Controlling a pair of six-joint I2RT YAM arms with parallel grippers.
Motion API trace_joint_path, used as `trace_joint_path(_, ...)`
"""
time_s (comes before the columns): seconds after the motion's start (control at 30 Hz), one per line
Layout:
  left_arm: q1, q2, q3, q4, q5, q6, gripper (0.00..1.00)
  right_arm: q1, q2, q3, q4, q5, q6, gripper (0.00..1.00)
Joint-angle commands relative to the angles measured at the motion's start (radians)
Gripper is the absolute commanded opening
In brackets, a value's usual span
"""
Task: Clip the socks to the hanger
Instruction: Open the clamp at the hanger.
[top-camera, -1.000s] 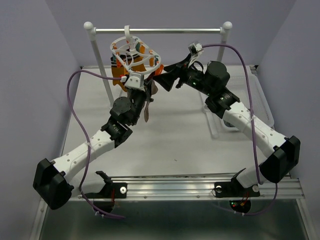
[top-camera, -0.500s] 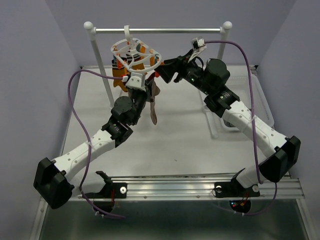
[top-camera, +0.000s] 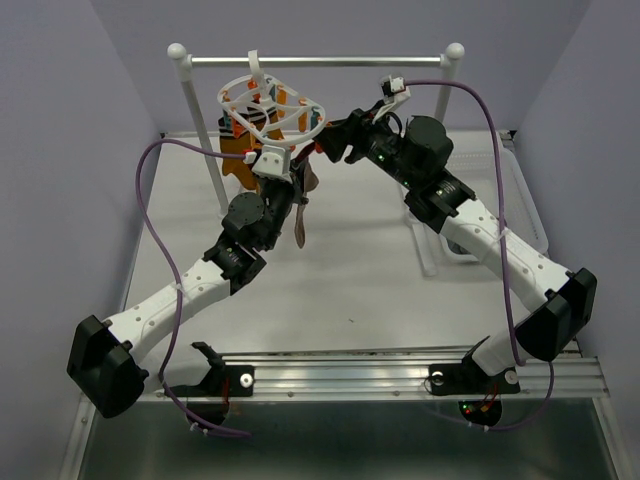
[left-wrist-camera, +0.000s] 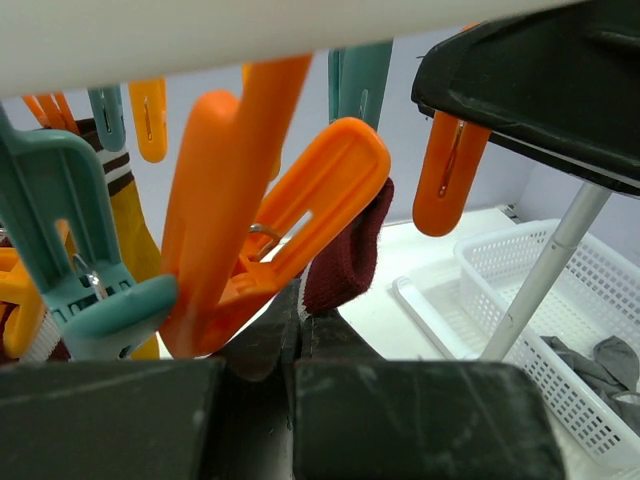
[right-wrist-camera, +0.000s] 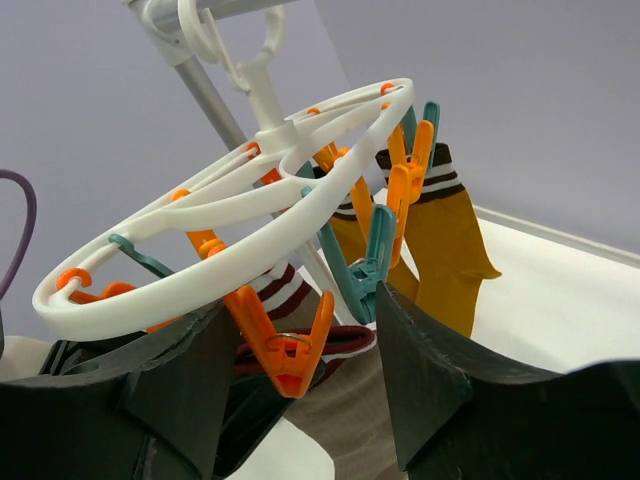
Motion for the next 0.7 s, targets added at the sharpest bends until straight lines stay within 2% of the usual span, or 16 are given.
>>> trace_joint_path(0.0,0.004,-0.027,0.040,0.044,0.003,-0.004,0.00,0.020,-0.003,0.053,0.030,0.016,-0.022,0.60)
trace_joint_path(0.1,0.004,-0.028,0.037,0.046,0.003,-0.009,0.00,0.020,-0.008,0.049,0.036,0.011,-0.028,0.56)
trace_joint_path(0.47,0.004,-0.030,0.031,0.046,0.000,-0.010,0.00,0.020,-0.028,0.029,0.041,0.037,-0.031,0.31)
trace_joint_path(0.6,0.004,-0.034,0.028,0.044,0.001,-0.010,0.00,0.020,-0.032,0.026,0.041,0.033,-0.033,0.20)
trace_joint_path(0.67,0.004,-0.040,0.025,0.044,0.009,-0.010,0.00,0.020,-0.032,0.024,0.044,0.033,-0.033,0.03)
